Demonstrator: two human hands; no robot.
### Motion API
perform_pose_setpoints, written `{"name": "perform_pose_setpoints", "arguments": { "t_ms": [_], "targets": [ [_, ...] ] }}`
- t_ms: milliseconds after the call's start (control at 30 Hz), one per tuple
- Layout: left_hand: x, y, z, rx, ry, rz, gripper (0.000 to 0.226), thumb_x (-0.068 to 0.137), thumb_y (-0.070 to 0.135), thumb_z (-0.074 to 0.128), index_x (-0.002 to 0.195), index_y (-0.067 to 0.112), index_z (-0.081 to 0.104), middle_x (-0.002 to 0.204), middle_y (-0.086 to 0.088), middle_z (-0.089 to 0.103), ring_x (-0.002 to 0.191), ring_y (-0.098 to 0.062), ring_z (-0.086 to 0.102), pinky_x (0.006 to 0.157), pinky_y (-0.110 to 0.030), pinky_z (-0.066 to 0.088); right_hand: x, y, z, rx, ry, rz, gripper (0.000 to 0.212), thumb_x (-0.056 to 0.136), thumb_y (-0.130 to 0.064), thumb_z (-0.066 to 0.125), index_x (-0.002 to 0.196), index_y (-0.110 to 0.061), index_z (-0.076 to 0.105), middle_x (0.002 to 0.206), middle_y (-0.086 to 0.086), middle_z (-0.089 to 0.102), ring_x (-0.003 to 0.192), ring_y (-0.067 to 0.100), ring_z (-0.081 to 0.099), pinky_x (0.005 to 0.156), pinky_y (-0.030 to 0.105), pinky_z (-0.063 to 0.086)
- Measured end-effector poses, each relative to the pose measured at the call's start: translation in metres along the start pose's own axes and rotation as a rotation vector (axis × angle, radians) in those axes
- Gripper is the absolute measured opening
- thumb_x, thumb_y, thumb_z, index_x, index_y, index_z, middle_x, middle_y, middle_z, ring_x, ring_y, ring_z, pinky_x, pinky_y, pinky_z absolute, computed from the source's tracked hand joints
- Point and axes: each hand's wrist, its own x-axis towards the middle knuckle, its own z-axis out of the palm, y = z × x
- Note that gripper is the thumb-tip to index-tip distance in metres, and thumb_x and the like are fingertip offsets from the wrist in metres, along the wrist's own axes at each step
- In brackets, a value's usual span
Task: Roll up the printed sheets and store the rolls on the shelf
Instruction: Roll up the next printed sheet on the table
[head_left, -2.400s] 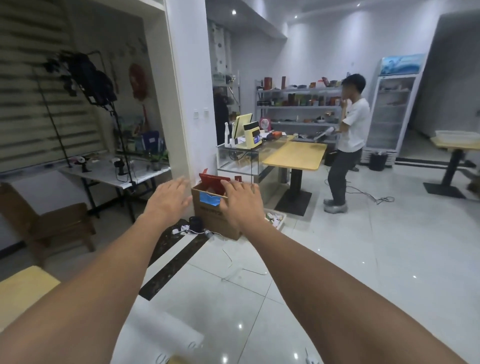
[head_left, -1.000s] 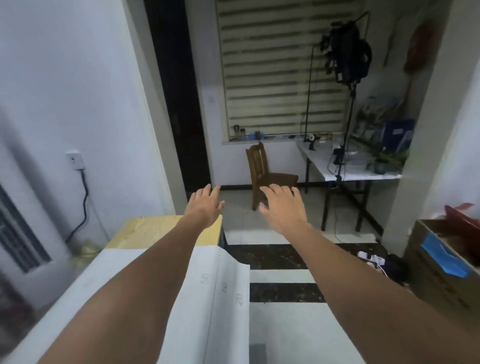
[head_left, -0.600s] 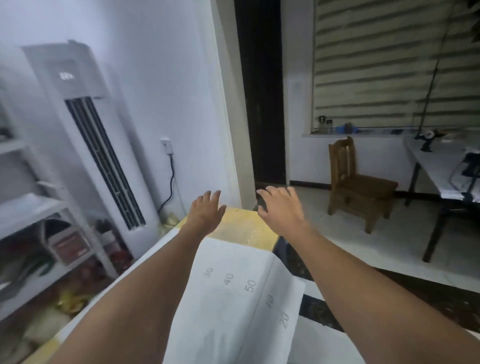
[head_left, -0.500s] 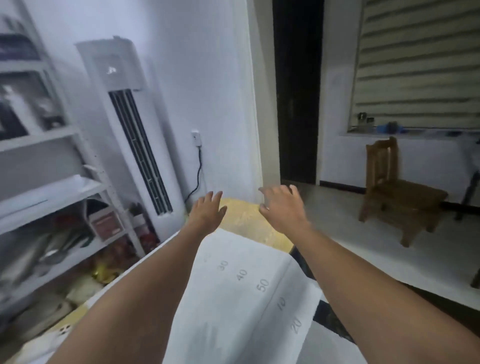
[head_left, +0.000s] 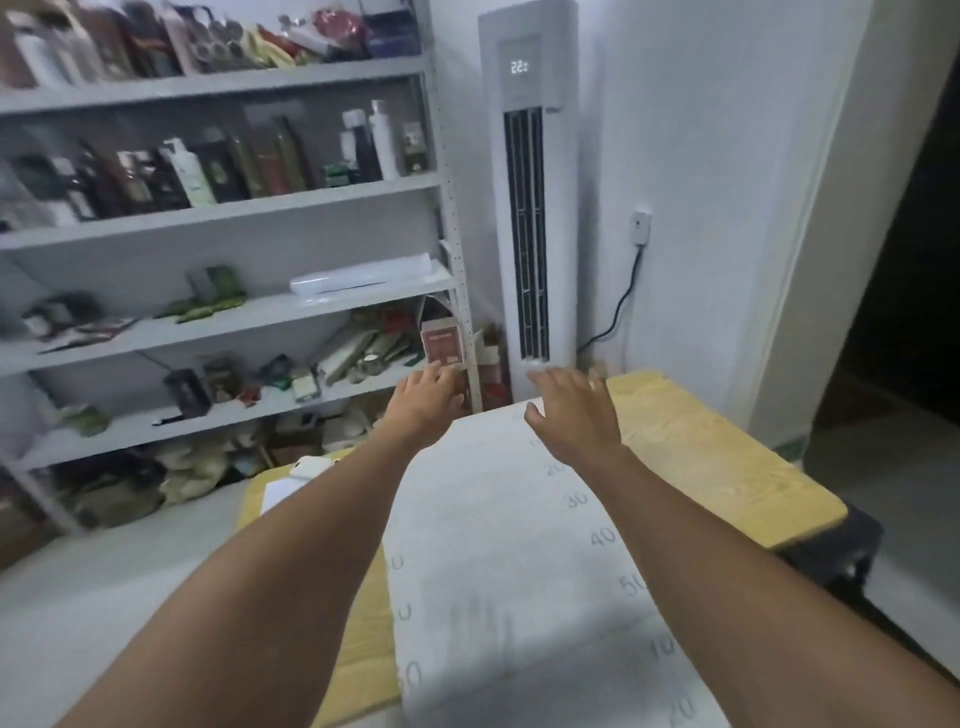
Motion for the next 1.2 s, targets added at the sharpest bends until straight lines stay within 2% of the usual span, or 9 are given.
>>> {"name": "perform_pose_setpoints", "arguments": {
  "t_ms": [100, 200, 367, 700, 933, 1067, 1200],
  "targets": [
    [-0.002, -0.021, 0.013, 0.025, -0.022, -0.084, 0.049, 0.097, 0.031, 0.035, 0.142, 0.017, 0.022, 0.149, -0.013, 0.024, 0.133, -0.034, 0.025, 0.108, -0.044, 0.02, 0.013, -0.006, 0.023, 0.046, -0.028, -0.053, 0.041, 0.09, -0.031, 0.043, 0.129, -0.02, 0.048, 0.126, 0.003, 0.055, 0.115, 0.025, 0.047, 0.102, 0.043, 0.024],
    [0.006, -0.028, 0.034, 0.011, -0.044, -0.12, 0.051, 0.097, 0.031, 0.034, 0.143, 0.016, 0.019, 0.15, -0.012, 0.023, 0.132, -0.034, 0.026, 0.108, -0.044, 0.021, 0.018, 0.003, 0.048, 0.092, -0.101, -0.06, 0.045, 0.091, -0.029, 0.042, 0.135, -0.022, 0.042, 0.132, 0.002, 0.052, 0.121, 0.022, 0.043, 0.109, 0.045, 0.02],
    [0.018, -0.018, 0.077, -0.028, -0.063, -0.147, 0.051, 0.097, 0.033, 0.035, 0.143, 0.017, 0.02, 0.151, -0.01, 0.022, 0.134, -0.034, 0.023, 0.109, -0.043, 0.018, 0.026, 0.027, 0.08, 0.103, -0.123, -0.09, 0.045, 0.091, -0.03, 0.042, 0.135, -0.022, 0.042, 0.134, 0.001, 0.051, 0.123, 0.022, 0.043, 0.107, 0.042, 0.019],
    [0.017, -0.003, 0.193, 0.007, -0.18, -0.206, 0.052, 0.097, 0.033, 0.035, 0.143, 0.014, 0.021, 0.15, -0.012, 0.024, 0.13, -0.033, 0.03, 0.107, -0.042, 0.022, 0.03, 0.067, 0.177, 0.151, -0.192, -0.161, 0.044, 0.092, -0.028, 0.044, 0.135, -0.02, 0.043, 0.139, 0.004, 0.047, 0.124, 0.024, 0.044, 0.11, 0.043, 0.017],
    [-0.014, 0.011, 0.283, -0.052, -0.448, -0.265, 0.061, 0.095, 0.045, 0.035, 0.145, 0.017, 0.014, 0.154, -0.009, 0.014, 0.134, -0.03, 0.023, 0.109, -0.039, 0.019, 0.029, 0.094, 0.251, 0.135, -0.286, -0.218, 0.044, 0.091, -0.027, 0.048, 0.134, -0.018, 0.045, 0.138, 0.006, 0.048, 0.121, 0.026, 0.046, 0.108, 0.044, 0.018],
    [-0.023, 0.015, 0.318, -0.162, -0.614, -0.267, 0.078, 0.087, 0.059, 0.043, 0.146, 0.021, 0.009, 0.155, -0.006, 0.002, 0.141, -0.026, 0.008, 0.114, -0.042, 0.011, 0.026, 0.094, 0.287, 0.145, -0.267, -0.248, 0.043, 0.086, -0.024, 0.057, 0.128, -0.015, 0.052, 0.13, 0.009, 0.056, 0.112, 0.028, 0.055, 0.105, 0.048, 0.029],
    [-0.027, 0.015, 0.347, -0.187, -0.681, -0.272, 0.085, 0.083, 0.061, 0.049, 0.145, 0.024, 0.005, 0.155, -0.001, -0.007, 0.142, -0.021, -0.006, 0.113, -0.046, 0.005, 0.013, 0.099, 0.319, 0.164, -0.323, -0.256, 0.044, 0.087, -0.025, 0.055, 0.13, -0.016, 0.051, 0.132, 0.007, 0.054, 0.115, 0.026, 0.052, 0.106, 0.047, 0.027]
  ]
}}
